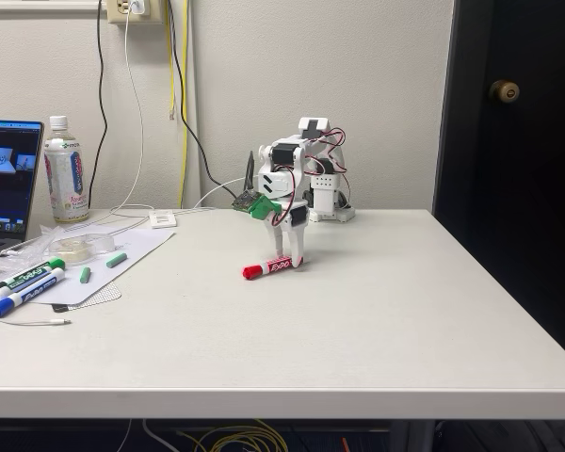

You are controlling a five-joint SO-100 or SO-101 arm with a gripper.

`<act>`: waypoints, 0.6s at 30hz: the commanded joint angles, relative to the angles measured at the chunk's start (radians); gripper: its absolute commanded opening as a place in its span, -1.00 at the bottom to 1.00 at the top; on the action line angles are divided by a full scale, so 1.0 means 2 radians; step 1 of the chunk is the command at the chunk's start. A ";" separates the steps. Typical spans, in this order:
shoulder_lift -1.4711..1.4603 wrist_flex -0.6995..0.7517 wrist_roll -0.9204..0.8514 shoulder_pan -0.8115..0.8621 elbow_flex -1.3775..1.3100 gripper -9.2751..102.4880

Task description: Pick up the red marker.

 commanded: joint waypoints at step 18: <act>-0.007 -0.015 0.041 -0.027 -0.016 -0.71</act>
